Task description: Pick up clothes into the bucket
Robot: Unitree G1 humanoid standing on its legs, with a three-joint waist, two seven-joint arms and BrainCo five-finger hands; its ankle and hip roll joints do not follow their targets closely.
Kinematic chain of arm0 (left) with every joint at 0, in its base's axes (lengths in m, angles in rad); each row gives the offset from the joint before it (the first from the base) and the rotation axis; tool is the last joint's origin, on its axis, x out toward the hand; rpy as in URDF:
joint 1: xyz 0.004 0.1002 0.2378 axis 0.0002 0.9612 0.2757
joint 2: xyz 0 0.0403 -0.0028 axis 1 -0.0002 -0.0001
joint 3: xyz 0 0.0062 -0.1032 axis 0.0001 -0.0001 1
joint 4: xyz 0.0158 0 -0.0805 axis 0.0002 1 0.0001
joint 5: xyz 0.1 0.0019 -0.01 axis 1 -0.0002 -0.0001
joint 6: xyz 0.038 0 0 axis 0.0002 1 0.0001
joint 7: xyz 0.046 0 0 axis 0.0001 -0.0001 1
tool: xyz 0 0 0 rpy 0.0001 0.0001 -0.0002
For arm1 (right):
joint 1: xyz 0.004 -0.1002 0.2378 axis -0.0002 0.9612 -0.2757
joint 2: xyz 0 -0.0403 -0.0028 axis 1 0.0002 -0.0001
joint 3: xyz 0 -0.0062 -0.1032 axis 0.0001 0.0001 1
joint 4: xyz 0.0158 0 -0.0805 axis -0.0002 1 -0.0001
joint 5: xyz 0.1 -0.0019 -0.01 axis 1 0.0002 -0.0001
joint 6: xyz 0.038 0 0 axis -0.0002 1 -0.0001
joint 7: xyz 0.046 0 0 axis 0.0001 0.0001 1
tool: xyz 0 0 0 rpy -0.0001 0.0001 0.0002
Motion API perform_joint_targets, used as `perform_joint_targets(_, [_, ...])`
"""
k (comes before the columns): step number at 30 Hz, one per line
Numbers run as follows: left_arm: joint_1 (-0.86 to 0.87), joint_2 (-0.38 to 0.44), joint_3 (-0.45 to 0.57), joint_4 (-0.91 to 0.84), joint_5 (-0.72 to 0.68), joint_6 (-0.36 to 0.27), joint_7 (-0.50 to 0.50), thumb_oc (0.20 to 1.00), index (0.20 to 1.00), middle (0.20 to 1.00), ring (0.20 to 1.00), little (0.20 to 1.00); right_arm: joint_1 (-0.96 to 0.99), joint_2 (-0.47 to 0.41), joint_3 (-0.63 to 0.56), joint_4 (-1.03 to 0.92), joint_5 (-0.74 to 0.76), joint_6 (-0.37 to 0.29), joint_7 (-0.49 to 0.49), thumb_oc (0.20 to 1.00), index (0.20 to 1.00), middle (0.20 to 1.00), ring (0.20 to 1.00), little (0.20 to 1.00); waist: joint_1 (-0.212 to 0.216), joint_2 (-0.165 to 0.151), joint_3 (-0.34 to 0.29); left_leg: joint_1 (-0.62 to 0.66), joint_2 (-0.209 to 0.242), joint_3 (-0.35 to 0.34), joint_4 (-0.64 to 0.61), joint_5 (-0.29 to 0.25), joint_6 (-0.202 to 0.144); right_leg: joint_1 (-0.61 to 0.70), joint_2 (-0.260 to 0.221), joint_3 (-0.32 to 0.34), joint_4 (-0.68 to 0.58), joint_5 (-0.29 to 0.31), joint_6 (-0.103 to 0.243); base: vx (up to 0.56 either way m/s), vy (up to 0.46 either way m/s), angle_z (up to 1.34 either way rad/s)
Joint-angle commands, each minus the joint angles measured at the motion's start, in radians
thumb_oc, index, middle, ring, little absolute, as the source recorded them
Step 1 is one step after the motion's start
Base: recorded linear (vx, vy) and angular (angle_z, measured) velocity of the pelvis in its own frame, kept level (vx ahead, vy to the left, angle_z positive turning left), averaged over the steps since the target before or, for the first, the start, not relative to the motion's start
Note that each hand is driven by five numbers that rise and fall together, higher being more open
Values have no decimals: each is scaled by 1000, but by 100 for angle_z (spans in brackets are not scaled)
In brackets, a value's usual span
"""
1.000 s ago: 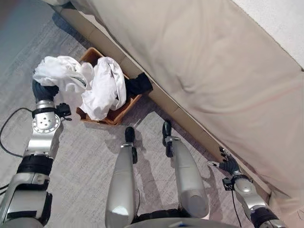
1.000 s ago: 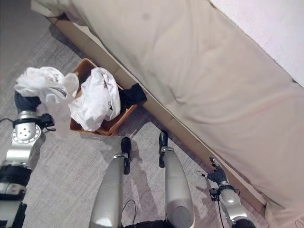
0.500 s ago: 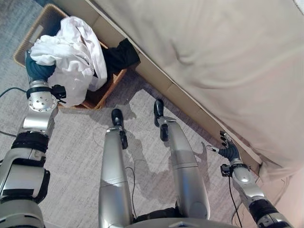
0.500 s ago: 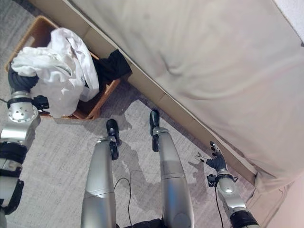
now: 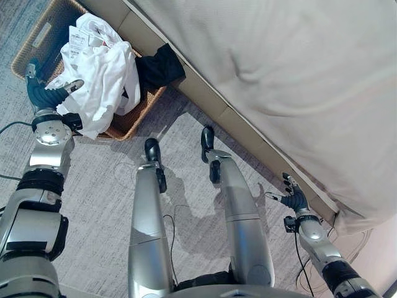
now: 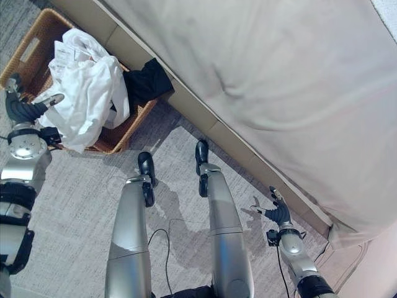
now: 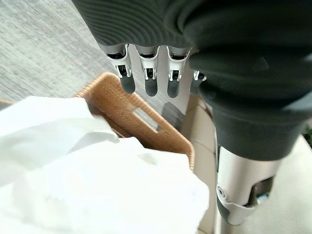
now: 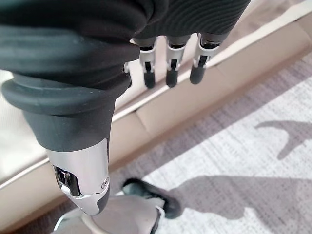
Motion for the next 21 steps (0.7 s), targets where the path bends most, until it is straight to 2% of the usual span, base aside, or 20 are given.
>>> perform_joint_targets(1, [34, 9, 92, 2, 10, -19, 31, 1000, 1000, 1000, 1000, 1000, 15, -25, 15, -12, 14, -15, -17, 1000, 1000, 1000, 1000, 1000, 25, -1, -20, 107, -7, -5, -7, -87, 38, 115, -38, 18, -47, -32, 59, 0, 0, 0])
perform_joint_targets(6, [165, -68, 151, -33, 33, -22, 27, 1000, 1000, 1000, 1000, 1000, -2, -23, 17, 6, 0, -4, -18, 1000, 1000, 1000, 1000, 1000, 39, 15, -20, 195, -8, 5, -78, -60, 29, 186, -43, 16, -88, -23, 55, -27, -18, -5])
perform_joint_targets(7, [248, -126, 166, -94, 48, -37, 22, 1000, 1000, 1000, 1000, 1000, -15, -23, 7, 21, -10, 3, -23, 1000, 1000, 1000, 1000, 1000, 53, 33, -20, 245, -12, 10, -125, -41, 22, 230, -46, 16, -114, -19, 50, 0, 0, 0])
perform_joint_targets(8, [252, -128, 168, -98, 49, -36, 23, 1000, 1000, 1000, 1000, 1000, -14, -24, 8, 21, -10, 3, -23, 1000, 1000, 1000, 1000, 1000, 51, 33, -20, 248, -13, 9, -128, -40, 22, 233, -47, 16, -116, -18, 50, 0, 0, 0])
perform_joint_targets(10, [332, -181, 179, -141, 53, -52, -4, 1000, 1000, 1000, 1000, 1000, -21, -24, -3, 33, -18, 7, -20, 1000, 1000, 1000, 1000, 1000, 61, 47, -20, 308, -15, 13, -174, -24, 18, 280, -49, 16, -135, -15, 47, 0, 0, 0])
perform_joint_targets(11, [397, -228, 172, -151, 61, -63, -48, 1000, 1000, 1000, 1000, 1000, -33, -26, -15, 55, -26, 12, -17, 1000, 1000, 1000, 1000, 1000, 72, 61, -20, 379, -19, 14, -224, -7, 13, 339, -51, 13, -157, -14, 45, 0, 0, 0])
perform_joint_targets(13, [426, -256, 163, -159, 61, -73, -79, 1000, 1000, 1000, 1000, 1000, -36, -29, -22, 69, -31, 12, -14, 1000, 1000, 1000, 1000, 1000, 76, 70, -20, 423, -23, 14, -256, 4, 9, 378, -52, 14, -172, -13, 45, -42, -7, -1])
perform_joint_targets(14, [432, -273, 157, -154, 69, -73, -99, 1000, 1000, 1000, 1000, 1000, -50, -31, -30, 78, -35, 13, -10, 1000, 1000, 1000, 1000, 1000, 76, 75, -20, 436, -29, 21, -293, 49, 10, 394, -59, 6, -201, 23, 38, -76, -15, 2])
perform_joint_targets(18, [494, -333, 109, -153, 93, -89, -193, 1000, 1000, 1000, 1000, 1000, -57, -32, -60, 138, -26, 14, 17, 1000, 1000, 1000, 1000, 1000, 80, 104, -20, 616, -33, 10, -402, 86, -6, 574, -60, -11, -268, 25, 38, 6, -41, 16])
perform_joint_targets(20, [523, -355, 104, -159, 108, -98, -214, 1000, 1000, 1000, 1000, 1000, -47, -24, -68, 146, -19, 15, 36, 1000, 1000, 1000, 1000, 1000, 81, 111, -20, 707, -30, 4, -461, 102, -14, 661, -56, -21, -307, 27, 37, 60, -94, 5])
perform_joint_targets(21, [547, -391, 103, -156, 148, -107, -214, 1000, 1000, 1000, 1000, 1000, -35, -4, -78, 181, -16, 15, 49, 1000, 1000, 1000, 1000, 1000, 86, 117, -34, 791, -24, -3, -517, 121, -25, 748, -46, -33, -352, 30, 38, 50, -99, 5])
